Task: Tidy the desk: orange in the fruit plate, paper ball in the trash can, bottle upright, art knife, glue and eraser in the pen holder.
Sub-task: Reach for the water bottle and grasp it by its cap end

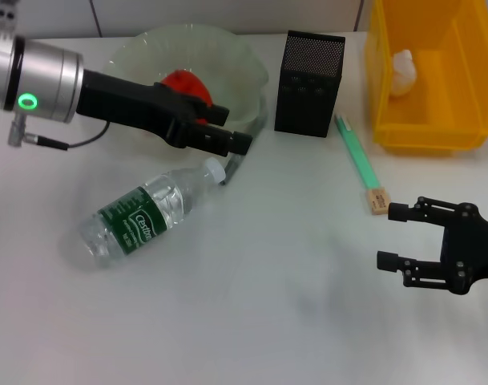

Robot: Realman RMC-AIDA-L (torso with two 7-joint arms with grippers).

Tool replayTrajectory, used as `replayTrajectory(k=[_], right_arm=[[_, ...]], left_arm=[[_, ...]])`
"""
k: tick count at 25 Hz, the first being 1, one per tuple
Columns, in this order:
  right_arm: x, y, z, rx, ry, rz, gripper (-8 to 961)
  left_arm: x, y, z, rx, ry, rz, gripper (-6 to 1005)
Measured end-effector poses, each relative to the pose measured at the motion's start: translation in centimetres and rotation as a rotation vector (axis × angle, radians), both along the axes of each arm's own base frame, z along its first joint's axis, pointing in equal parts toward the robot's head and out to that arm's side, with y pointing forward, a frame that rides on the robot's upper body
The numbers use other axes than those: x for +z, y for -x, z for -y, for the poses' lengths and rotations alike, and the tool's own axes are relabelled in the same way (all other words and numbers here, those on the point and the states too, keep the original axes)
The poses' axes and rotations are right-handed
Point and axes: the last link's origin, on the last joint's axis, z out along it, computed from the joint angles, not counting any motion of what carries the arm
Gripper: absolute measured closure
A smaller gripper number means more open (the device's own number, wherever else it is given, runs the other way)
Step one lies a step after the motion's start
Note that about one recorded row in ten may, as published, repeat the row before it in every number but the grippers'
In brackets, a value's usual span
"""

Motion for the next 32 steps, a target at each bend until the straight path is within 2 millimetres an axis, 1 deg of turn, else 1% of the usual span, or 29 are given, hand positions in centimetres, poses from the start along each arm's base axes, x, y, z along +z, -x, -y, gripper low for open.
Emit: replayTrajectory(k=[3, 4, 5, 6, 9, 10, 11, 17, 18, 26, 32], right_arm=[[0.1, 0.0, 0.0, 0.0, -0.001, 0.001, 176], [0.1, 0.0, 0.0, 0.0, -0.002, 0.0, 176], [0.1, 0.0, -0.1, 0.0, -0.002, 0.0, 176], [0.1, 0.0, -0.1, 0.0, -0.004, -0.001, 176], [0.3, 0.0, -0.3, -0.003, -0.014, -0.003, 176], [0.3, 0.0, -0.3, -0.004, -0.016, -0.004, 176], [0.4, 0.0, -0.3, -0.005, -0.017, -0.005, 175], [0.4, 0.0, -0.3, -0.01, -0.016, -0.007, 174], [0.4, 0.0, -0.3, -0.01, -0.016, -0.007, 174], [0.3, 0.1, -0.4, -0.009, -0.014, -0.008, 175], [0.3, 0.2, -0.5, -0.007, -0.014, -0.008, 176]], left_arm=[[0.7, -1.1, -0.5, -0.007, -0.002, -0.114, 203], [0.7, -1.1, -0.5, -0.007, -0.002, -0.114, 203], [0.9, -1.5, -0.7, -0.013, -0.006, -0.151, 203], [1.1, -2.4, -0.9, -0.012, -0.012, -0.227, 203], [1.0, -2.8, -0.9, -0.008, -0.01, -0.249, 203], [0.6, -3.3, -0.9, -0.006, -0.004, -0.301, 203], [0.4, -3.4, -1.0, -0.003, -0.007, -0.332, 203], [-0.1, -3.5, -1.2, 0.001, -0.014, -0.401, 203], [-0.9, -3.6, -1.2, -0.006, -0.016, -0.442, 203], [-2.3, -3.2, -1.3, -0.025, -0.033, -0.51, 203], [-2.4, -2.5, -1.3, -0.028, -0.034, -0.56, 204]])
